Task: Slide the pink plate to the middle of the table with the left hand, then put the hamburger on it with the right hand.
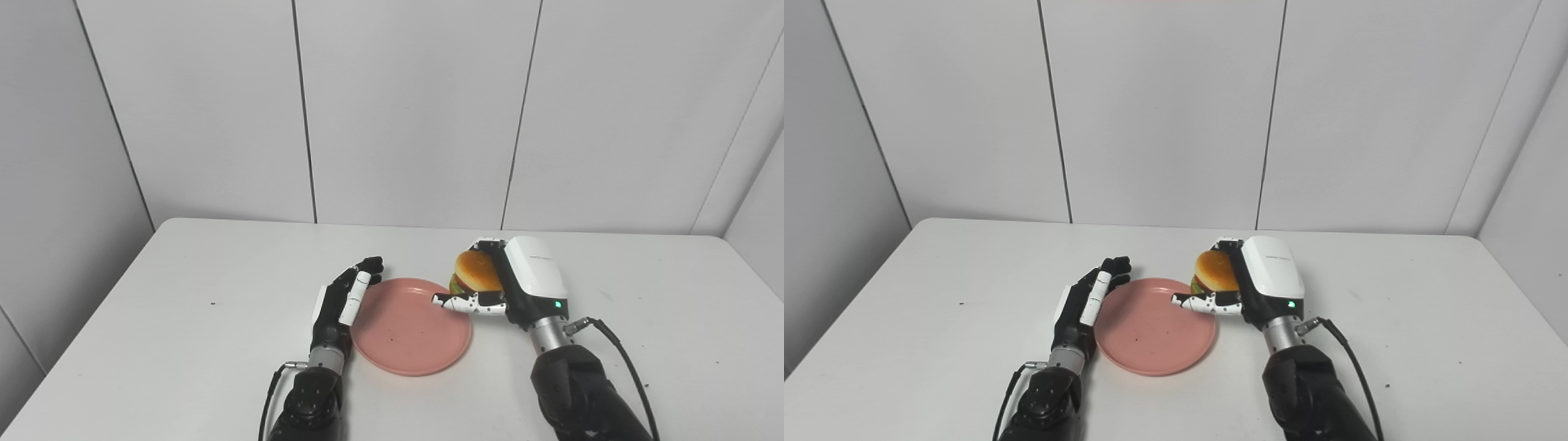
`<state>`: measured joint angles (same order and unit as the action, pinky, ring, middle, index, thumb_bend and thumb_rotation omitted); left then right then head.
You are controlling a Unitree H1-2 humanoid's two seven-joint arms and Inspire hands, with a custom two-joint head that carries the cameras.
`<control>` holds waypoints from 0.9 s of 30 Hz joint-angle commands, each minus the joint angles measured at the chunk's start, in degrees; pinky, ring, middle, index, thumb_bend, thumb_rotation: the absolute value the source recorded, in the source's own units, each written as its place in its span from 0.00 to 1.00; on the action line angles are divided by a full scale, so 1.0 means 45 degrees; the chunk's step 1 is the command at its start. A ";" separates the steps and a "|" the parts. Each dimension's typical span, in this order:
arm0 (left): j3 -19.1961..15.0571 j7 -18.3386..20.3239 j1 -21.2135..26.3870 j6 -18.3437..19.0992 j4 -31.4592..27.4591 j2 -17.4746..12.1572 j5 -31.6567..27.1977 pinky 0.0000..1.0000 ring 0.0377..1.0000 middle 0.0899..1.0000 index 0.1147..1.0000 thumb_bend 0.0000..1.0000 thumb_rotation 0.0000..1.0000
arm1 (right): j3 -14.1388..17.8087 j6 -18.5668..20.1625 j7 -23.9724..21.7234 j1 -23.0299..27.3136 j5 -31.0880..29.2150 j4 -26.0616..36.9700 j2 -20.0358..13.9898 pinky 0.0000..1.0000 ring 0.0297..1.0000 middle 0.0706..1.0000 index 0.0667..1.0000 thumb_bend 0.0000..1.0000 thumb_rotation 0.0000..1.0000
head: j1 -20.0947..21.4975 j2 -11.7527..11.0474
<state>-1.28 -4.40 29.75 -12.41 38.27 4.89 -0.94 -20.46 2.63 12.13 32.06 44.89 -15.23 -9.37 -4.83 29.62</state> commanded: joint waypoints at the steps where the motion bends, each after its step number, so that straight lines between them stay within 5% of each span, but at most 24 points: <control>1: 0.0049 0.0016 -0.0225 -0.0087 0.0214 0.0236 -0.0059 0.81 0.79 0.76 0.65 0.87 0.86 | -0.0003 -0.0718 0.0442 0.0944 0.0011 0.0039 0.0193 0.21 0.25 0.33 0.39 0.68 0.56 | -0.0025 0.0019; 13: -0.0029 0.0022 -0.0408 -0.0058 0.0042 0.0272 -0.0086 0.76 0.78 0.74 0.64 0.82 0.84 | -0.0643 -0.1093 0.0628 0.1182 0.0241 -0.0923 0.0886 0.22 0.27 0.34 0.40 0.67 0.62 | -0.0138 0.0092; 27: 0.0000 0.0036 -0.0338 -0.0513 0.0410 0.0297 -0.0088 0.77 0.81 0.81 0.78 0.80 0.87 | -0.1356 -0.1215 0.0418 0.1426 0.0182 -0.2129 0.1244 0.21 0.26 0.34 0.41 0.66 0.55 | -0.0295 0.0142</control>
<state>-1.48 -4.34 29.55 -12.86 38.43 5.28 -1.08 -26.78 -0.30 13.01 34.96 45.84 -25.44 -4.34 -6.15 30.23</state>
